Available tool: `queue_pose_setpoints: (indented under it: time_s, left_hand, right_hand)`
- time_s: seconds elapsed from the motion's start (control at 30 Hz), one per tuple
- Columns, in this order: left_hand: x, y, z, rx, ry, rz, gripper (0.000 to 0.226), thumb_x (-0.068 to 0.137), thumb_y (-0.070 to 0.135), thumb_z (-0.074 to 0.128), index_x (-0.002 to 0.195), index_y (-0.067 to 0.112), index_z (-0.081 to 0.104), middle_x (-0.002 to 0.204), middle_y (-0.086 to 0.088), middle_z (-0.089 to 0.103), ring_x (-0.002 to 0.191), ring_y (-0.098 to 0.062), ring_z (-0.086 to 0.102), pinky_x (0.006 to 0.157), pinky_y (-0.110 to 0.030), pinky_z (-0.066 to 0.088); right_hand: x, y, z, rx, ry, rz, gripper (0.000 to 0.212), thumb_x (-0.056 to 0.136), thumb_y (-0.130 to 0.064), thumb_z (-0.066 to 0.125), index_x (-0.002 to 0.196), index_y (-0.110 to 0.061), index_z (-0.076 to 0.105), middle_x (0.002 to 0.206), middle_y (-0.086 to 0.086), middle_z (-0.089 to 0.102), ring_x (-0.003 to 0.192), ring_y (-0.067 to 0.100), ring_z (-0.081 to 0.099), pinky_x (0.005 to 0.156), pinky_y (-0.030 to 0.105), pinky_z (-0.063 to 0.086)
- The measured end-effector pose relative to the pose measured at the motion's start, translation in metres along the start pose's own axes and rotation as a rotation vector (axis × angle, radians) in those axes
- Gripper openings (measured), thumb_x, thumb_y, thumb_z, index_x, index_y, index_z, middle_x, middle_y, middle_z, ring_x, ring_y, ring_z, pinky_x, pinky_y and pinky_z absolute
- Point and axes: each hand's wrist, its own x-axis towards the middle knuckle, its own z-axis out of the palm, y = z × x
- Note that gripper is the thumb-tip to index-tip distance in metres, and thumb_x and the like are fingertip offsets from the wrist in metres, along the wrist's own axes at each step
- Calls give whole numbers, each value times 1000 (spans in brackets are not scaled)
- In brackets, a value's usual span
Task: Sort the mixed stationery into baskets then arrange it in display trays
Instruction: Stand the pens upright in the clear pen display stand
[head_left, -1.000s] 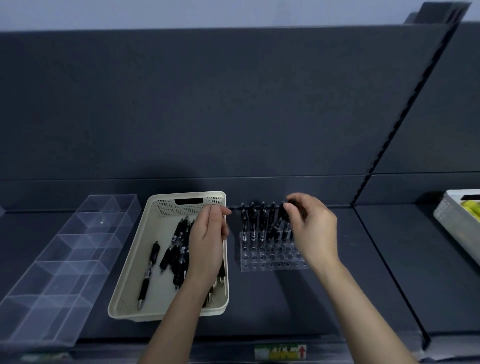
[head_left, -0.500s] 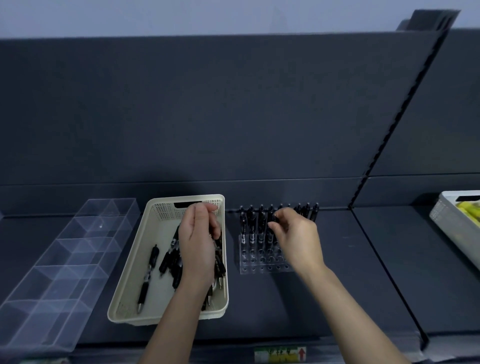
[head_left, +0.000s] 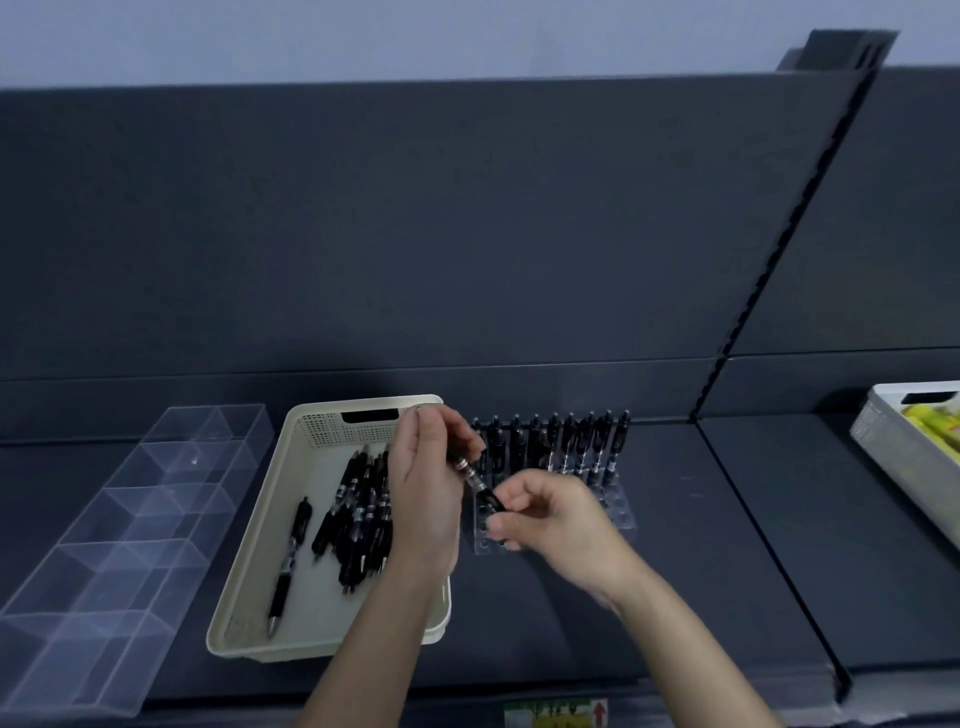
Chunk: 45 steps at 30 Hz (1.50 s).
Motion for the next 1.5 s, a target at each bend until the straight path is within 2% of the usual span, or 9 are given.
queue_pose_setpoints:
  time_s: [0.2, 0.27, 0.37, 0.5, 0.73, 0.93, 1.13, 1.33, 1.5]
  left_hand:
    - [4, -15, -28, 481, -72, -82, 13, 95, 21, 53, 88, 18, 63, 87, 2, 66, 82, -8, 63, 75, -23, 49]
    - [3, -19, -34, 630, -104, -78, 7, 91, 19, 59, 89, 25, 63, 87, 7, 65, 82, -3, 61, 75, -14, 46]
    - [3, -25, -39, 931, -162, 10, 8, 89, 22, 62, 96, 26, 60, 94, 12, 61, 85, 1, 56, 73, -7, 41]
    - [3, -30, -48, 1237, -251, 148, 29, 90, 25, 59, 116, 14, 57, 109, 5, 56, 101, -7, 51, 88, -18, 35]
    - [-4, -33, -61, 1353, -242, 199, 31, 90, 21, 61, 117, 6, 58, 109, -6, 57, 101, -20, 54, 83, -23, 37]
    - [-6, -40, -65, 1337, -267, 169, 38, 93, 22, 55, 129, 9, 52, 117, -7, 56, 108, -21, 51, 90, -26, 38]
    - [-5, -45, -68, 1258, -254, 102, 40, 94, 29, 52, 133, 20, 46, 117, 0, 51, 95, -7, 47, 81, -20, 36]
    - [-5, -48, -72, 1220, -261, 83, 41, 95, 35, 49, 134, 24, 43, 118, 3, 48, 96, -4, 46, 80, -17, 34]
    - [-4, -49, -72, 1213, -256, 86, 40, 95, 34, 50, 134, 24, 44, 114, 3, 48, 94, -6, 47, 79, -18, 35]
  right_hand:
    - [-2, -4, -39, 580, 284, 20, 11, 79, 6, 64, 85, -2, 65, 70, 11, 61, 57, 13, 61, 53, 19, 52]
    - [0, -7, -50, 650, 346, -14, 9, 79, 5, 64, 83, -4, 66, 70, 9, 59, 58, 13, 58, 53, 19, 52]
    - [5, -10, -58, 530, 452, -76, 13, 81, 2, 67, 78, -11, 68, 71, 7, 58, 61, 12, 57, 53, 19, 50]
    - [14, -10, -65, 123, 649, -201, 13, 81, -9, 71, 73, -17, 65, 65, -1, 60, 57, 8, 53, 54, 19, 46]
    - [21, -10, -62, -310, 668, -241, 7, 81, -18, 72, 80, -19, 65, 75, -5, 65, 67, 6, 59, 62, 15, 45]
    - [27, -1, -55, -371, 614, -205, 7, 82, -17, 71, 80, -18, 64, 77, -1, 65, 71, 10, 59, 63, 15, 43]
    - [31, 17, -50, -464, 525, -160, 6, 83, -17, 70, 81, -15, 65, 79, 0, 64, 73, 13, 59, 65, 20, 45]
    - [34, 26, -43, -546, 496, -164, 30, 87, -24, 66, 68, -19, 44, 67, -3, 49, 58, 8, 42, 51, 15, 29]
    - [33, 22, -44, -734, 449, -177, 39, 90, -25, 63, 63, -19, 35, 64, -7, 37, 56, 15, 40, 52, 30, 31]
